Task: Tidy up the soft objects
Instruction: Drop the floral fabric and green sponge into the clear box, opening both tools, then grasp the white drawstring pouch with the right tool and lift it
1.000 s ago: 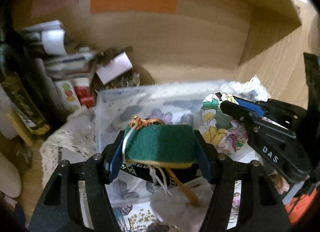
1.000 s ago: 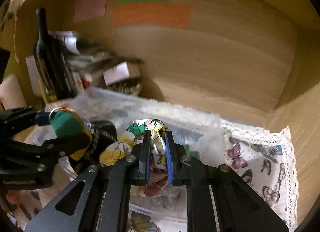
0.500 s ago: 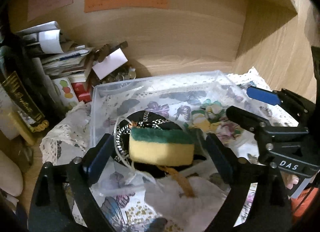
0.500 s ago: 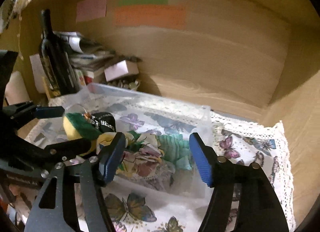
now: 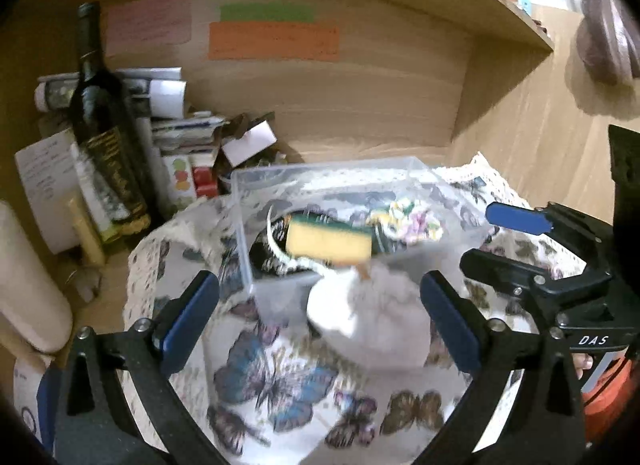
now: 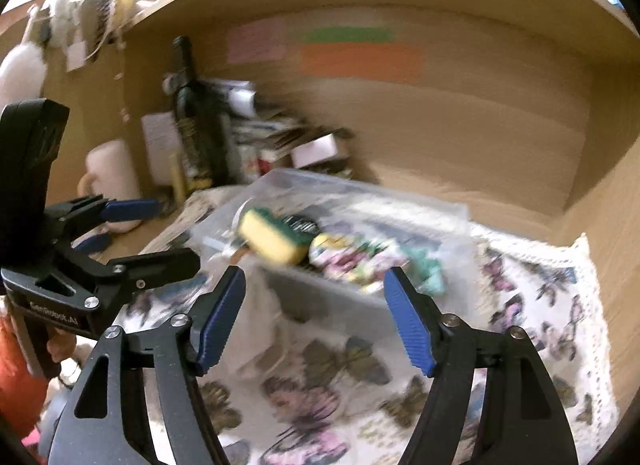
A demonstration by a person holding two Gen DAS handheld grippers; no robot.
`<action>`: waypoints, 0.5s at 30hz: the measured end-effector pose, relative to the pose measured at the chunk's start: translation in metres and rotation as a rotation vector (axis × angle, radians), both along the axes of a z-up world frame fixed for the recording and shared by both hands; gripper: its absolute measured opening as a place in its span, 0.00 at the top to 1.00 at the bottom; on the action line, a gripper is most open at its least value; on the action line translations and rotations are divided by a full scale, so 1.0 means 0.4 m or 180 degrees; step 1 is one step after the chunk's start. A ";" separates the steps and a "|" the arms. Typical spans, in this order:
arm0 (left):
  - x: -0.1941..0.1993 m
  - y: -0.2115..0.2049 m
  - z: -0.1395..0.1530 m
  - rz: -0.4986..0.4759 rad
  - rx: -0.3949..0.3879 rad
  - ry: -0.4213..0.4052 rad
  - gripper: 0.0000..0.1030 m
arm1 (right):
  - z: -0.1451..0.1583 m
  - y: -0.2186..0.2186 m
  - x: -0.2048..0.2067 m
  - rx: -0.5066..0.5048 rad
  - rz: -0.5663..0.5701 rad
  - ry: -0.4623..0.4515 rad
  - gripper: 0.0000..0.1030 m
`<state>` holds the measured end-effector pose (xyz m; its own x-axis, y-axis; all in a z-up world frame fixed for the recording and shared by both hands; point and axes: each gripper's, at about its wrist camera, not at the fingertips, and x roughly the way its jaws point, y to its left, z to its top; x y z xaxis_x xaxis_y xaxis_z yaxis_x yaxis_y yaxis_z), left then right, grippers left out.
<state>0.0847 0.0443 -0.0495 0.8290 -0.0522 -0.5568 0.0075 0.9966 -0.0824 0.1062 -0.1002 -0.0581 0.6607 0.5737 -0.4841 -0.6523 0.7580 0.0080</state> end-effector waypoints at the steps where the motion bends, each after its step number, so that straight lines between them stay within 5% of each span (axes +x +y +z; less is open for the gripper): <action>1: -0.015 0.003 -0.009 0.0021 0.0029 0.0003 0.01 | -0.011 0.008 -0.006 -0.0018 0.0049 0.0038 0.33; 7: -0.075 0.030 -0.056 0.0192 -0.0002 -0.0069 0.02 | -0.083 0.065 -0.005 -0.0238 0.0213 0.0276 0.33; 11: -0.086 0.031 -0.065 0.0188 0.0001 -0.0100 0.24 | -0.132 0.113 0.019 -0.0418 0.0333 0.0484 0.35; 13: -0.086 0.034 -0.067 0.0152 -0.0057 -0.0106 0.25 | -0.152 0.133 0.033 -0.0491 0.0368 0.0561 0.47; 15: -0.084 0.033 -0.067 0.0148 -0.0068 -0.0125 0.28 | -0.167 0.145 0.041 -0.0546 0.0423 0.0634 0.72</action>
<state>0.0509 0.0576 -0.0763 0.8521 -0.0247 -0.5228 -0.0352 0.9939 -0.1043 0.1228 -0.0423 -0.1247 0.4675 0.5474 -0.6941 -0.7443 0.6673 0.0249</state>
